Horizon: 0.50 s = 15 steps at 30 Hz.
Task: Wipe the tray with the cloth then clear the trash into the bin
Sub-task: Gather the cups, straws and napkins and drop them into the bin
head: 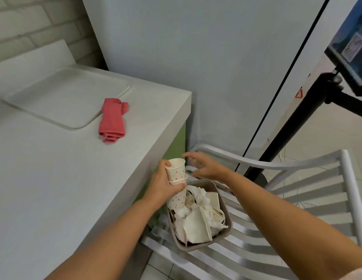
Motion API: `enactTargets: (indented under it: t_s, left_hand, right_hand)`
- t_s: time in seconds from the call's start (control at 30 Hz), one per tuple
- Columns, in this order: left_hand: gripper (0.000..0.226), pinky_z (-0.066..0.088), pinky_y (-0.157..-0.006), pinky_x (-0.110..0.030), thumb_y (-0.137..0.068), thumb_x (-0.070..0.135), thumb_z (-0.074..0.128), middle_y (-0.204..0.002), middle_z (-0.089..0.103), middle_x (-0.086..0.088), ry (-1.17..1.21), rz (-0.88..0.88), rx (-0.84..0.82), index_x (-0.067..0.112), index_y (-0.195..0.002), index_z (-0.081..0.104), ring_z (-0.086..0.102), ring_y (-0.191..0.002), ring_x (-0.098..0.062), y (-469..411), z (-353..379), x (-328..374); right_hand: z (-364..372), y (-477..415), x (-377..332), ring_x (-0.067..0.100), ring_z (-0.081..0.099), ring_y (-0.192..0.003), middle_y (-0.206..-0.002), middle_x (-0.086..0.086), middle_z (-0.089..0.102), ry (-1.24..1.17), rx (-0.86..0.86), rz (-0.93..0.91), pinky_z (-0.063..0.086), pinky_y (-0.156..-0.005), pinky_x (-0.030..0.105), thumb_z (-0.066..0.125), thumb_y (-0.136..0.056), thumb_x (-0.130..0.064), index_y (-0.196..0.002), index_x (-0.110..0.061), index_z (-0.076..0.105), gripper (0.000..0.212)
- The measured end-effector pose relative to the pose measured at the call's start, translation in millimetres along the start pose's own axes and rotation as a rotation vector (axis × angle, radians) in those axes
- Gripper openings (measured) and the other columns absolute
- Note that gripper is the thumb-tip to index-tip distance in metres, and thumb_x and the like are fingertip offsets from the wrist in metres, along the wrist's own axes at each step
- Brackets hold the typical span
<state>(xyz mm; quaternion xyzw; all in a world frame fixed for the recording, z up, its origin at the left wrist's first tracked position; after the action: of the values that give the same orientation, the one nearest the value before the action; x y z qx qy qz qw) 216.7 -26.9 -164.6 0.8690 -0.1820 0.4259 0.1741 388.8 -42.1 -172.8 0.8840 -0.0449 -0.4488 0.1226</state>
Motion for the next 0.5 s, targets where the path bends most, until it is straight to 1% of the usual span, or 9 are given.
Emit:
enactTargets:
  t_s: [0.07, 0.13, 0.17, 0.27, 0.3, 0.33, 0.4, 0.47, 0.5]
  left_hand:
    - [0.061, 0.055, -0.077, -0.036, -0.069, 0.02, 0.078, -0.11, 0.056, -0.003, 0.003, 0.008, -0.015, 0.022, -0.105, 0.029, 0.06, -0.096, -0.02, -4.7, 4.3, 2.1]
    - [0.059, 0.053, -0.073, -0.029, -0.071, 0.022, 0.077, -0.108, 0.055, -0.001, 0.004, 0.017, -0.03, 0.023, -0.106, 0.029, 0.059, -0.092, -0.017, -9.2, 8.8, 5.1]
    - [0.059, 0.051, -0.071, -0.026, -0.072, 0.024, 0.076, -0.107, 0.055, -0.001, 0.004, 0.023, -0.044, 0.024, -0.107, 0.029, 0.058, -0.091, -0.017, -11.1, 11.7, 6.7]
    - [0.062, 0.049, -0.069, -0.023, -0.074, 0.027, 0.075, -0.107, 0.058, -0.004, 0.012, 0.024, -0.087, 0.025, -0.115, 0.029, 0.059, -0.09, -0.018, -14.1, 20.4, 9.3]
    - [0.067, 0.048, -0.069, -0.021, -0.074, 0.025, 0.076, -0.11, 0.058, -0.005, 0.017, 0.023, -0.097, 0.025, -0.121, 0.029, 0.059, -0.091, -0.017, -14.5, 22.9, 9.8]
    - [0.075, 0.047, -0.073, -0.021, -0.073, 0.023, 0.077, -0.114, 0.058, -0.005, 0.023, 0.022, -0.109, 0.027, -0.129, 0.027, 0.059, -0.094, -0.017, -14.9, 25.3, 10.4]
    - [0.095, 0.047, -0.088, -0.026, -0.072, 0.02, 0.079, -0.13, 0.052, -0.003, 0.027, 0.009, -0.138, 0.03, -0.142, 0.016, 0.056, -0.109, -0.017, -15.0, 29.9, 11.5]
    - [0.107, 0.041, -0.105, -0.036, -0.07, 0.02, 0.08, -0.146, 0.036, -0.001, 0.011, 0.003, -0.15, 0.033, -0.147, 0.006, 0.044, -0.129, -0.019, -15.6, 33.4, 11.3]
    - [0.11, 0.038, -0.109, -0.04, -0.07, 0.02, 0.08, -0.151, 0.028, 0.0, 0.003, 0.002, -0.153, 0.035, -0.147, 0.003, 0.039, -0.134, -0.02, -15.5, 34.3, 11.2]
  right_hand:
    - [-8.8, 2.1, -16.9, 0.011, 0.041, -0.113, -0.125, 0.008, 0.041, 0.057, -0.111, -0.095, 0.036, -0.1, 0.021, 0.064, -0.079, 0.006, -0.134, -0.013, 0.048, 0.061]
    - [-12.3, 1.5, -20.0, 0.015, 0.043, -0.113, -0.126, 0.006, 0.04, 0.209, -0.145, -0.102, 0.038, -0.102, 0.024, 0.07, -0.08, -0.006, -0.128, -0.016, 0.055, 0.052]
    - [-12.6, 0.2, -17.0, 0.016, 0.044, -0.112, -0.126, 0.005, 0.04, 0.285, -0.138, -0.1, 0.039, -0.1, 0.025, 0.072, -0.08, -0.014, -0.123, -0.018, 0.058, 0.046]
    - [-13.4, 2.0, -3.7, 0.013, 0.045, -0.099, -0.114, 0.001, 0.043, 0.387, -0.125, -0.107, 0.036, -0.081, 0.016, 0.073, -0.08, -0.023, -0.11, -0.016, 0.067, 0.032]
    - [-14.2, 4.3, 0.6, 0.013, 0.046, -0.096, -0.113, 0.002, 0.043, 0.386, -0.12, -0.098, 0.037, -0.078, 0.015, 0.073, -0.08, -0.024, -0.109, -0.015, 0.068, 0.03]
    - [-15.2, 6.4, 4.5, 0.014, 0.048, -0.096, -0.115, 0.003, 0.045, 0.382, -0.112, -0.08, 0.039, -0.079, 0.017, 0.072, -0.08, -0.024, -0.11, -0.014, 0.069, 0.031]
    - [-16.1, 10.6, 11.4, 0.017, 0.05, -0.096, -0.117, 0.007, 0.047, 0.389, -0.081, -0.043, 0.043, -0.083, 0.023, 0.072, -0.081, -0.023, -0.11, -0.012, 0.069, 0.032]
    - [-15.8, 13.0, 20.7, 0.022, 0.051, -0.101, -0.121, 0.01, 0.046, 0.419, -0.034, 0.007, 0.043, -0.088, 0.027, 0.071, -0.081, -0.021, -0.111, -0.008, 0.068, 0.032]
    - [-15.1, 14.3, 26.3, 0.024, 0.051, -0.106, -0.124, 0.012, 0.045, 0.438, -0.005, 0.035, 0.041, -0.091, 0.028, 0.07, -0.082, -0.02, -0.113, -0.007, 0.067, 0.033]
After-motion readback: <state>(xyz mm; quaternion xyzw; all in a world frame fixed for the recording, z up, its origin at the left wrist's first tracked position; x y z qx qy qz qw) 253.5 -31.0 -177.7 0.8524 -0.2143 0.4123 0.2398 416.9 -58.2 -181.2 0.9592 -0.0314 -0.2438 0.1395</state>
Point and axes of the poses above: each hand's wrist, its own y-axis away from the middle knuckle, its own z-axis out of the palm, x = y × z, the point moved 2 cm from there along -y, towards the middle knuckle
